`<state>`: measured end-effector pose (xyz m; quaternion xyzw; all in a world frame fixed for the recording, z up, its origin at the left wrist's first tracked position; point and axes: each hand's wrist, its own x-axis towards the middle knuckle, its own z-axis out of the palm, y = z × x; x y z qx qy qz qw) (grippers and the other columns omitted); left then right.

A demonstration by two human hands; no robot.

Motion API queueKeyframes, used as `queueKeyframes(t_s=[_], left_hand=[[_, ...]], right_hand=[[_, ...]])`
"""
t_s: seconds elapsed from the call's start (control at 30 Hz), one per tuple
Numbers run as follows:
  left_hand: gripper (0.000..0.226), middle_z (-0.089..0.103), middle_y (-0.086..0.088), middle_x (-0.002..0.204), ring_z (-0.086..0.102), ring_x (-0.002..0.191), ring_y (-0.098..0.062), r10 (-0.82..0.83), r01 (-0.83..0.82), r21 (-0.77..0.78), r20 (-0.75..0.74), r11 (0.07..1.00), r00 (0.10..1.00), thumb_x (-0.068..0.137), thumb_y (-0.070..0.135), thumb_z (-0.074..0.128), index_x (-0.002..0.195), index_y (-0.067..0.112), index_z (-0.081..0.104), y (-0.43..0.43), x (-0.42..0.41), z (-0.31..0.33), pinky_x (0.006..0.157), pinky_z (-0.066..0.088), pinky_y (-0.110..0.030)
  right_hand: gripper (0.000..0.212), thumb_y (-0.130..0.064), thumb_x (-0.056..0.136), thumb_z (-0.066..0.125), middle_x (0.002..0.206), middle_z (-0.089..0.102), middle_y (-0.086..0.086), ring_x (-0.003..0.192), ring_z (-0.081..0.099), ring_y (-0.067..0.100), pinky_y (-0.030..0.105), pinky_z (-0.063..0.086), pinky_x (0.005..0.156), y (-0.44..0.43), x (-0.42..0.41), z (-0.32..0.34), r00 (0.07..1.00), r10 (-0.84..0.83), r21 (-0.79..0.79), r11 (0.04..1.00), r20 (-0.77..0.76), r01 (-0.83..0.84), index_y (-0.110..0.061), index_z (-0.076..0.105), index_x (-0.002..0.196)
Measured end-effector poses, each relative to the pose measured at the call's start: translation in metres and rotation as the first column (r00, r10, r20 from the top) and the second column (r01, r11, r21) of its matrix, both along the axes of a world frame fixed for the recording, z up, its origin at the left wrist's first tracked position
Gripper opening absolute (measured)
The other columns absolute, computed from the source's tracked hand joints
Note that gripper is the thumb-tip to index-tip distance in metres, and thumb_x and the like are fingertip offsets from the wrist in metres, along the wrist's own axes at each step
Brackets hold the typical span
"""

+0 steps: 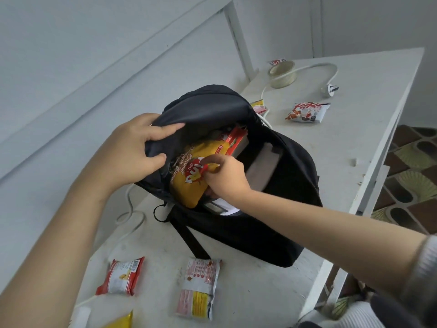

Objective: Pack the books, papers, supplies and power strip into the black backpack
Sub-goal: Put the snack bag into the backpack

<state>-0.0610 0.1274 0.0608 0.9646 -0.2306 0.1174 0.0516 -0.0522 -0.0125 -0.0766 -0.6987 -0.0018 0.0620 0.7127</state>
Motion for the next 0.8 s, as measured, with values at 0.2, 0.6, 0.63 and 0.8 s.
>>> queueKeyframes(t_s=[0.2, 0.6, 0.63, 0.8], left_hand=[[0.057, 0.055, 0.002, 0.123, 0.049, 0.109, -0.015, -0.016, 0.016, -0.006, 0.013, 1.0, 1.0, 0.074, 0.011, 0.066, 0.122, 0.04, 0.055, 0.001, 0.002, -0.002, 0.088, 0.034, -0.024], [0.071, 0.052, 0.012, 0.119, 0.045, 0.104, -0.001, -0.018, 0.01, -0.078, -0.095, 0.997, 0.995, 0.075, 0.0, 0.07, 0.111, 0.058, 0.054, 0.0, 0.001, -0.009, 0.082, 0.033, -0.002], [0.068, 0.052, 0.015, 0.118, 0.045, 0.104, -0.001, -0.011, 0.001, -0.085, -0.119, 0.996, 0.993, 0.075, 0.001, 0.07, 0.105, 0.06, 0.057, -0.003, 0.001, -0.01, 0.082, 0.034, -0.004], [0.032, 0.043, 0.023, 0.123, 0.031, 0.121, -0.005, -0.015, 0.015, 0.025, -0.029, 1.0, 0.999, 0.059, 0.022, 0.063, 0.059, 0.054, 0.059, -0.019, 0.008, -0.033, 0.101, 0.018, -0.024]], right_hand=[[0.031, 0.0, 0.093, 0.053, 0.121, 0.061, 0.017, 0.077, 0.071, 0.026, 0.029, 0.06, 0.063, 0.007, 0.003, -0.004, 0.952, 0.136, 0.342, 0.939, -0.275, -0.035, -0.018, 0.064, 0.116], [0.052, -0.004, 0.096, 0.047, 0.133, 0.054, 0.017, 0.111, 0.061, 0.036, 0.037, 0.052, 0.089, -0.014, 0.021, 0.004, 0.768, 0.608, 0.328, 0.781, -0.201, -0.532, -0.019, 0.035, 0.144], [0.048, -0.007, 0.097, 0.047, 0.132, 0.055, 0.018, 0.107, 0.063, 0.036, 0.036, 0.054, 0.088, -0.022, 0.02, 0.006, 0.756, 0.624, 0.267, 0.776, -0.198, -0.571, -0.017, 0.038, 0.142], [0.034, -0.016, 0.098, 0.048, 0.122, 0.063, 0.015, 0.089, 0.069, 0.029, 0.037, 0.056, 0.084, -0.082, 0.021, 0.014, 0.657, 0.729, 0.049, 0.676, -0.191, -0.735, -0.017, 0.052, 0.132]])
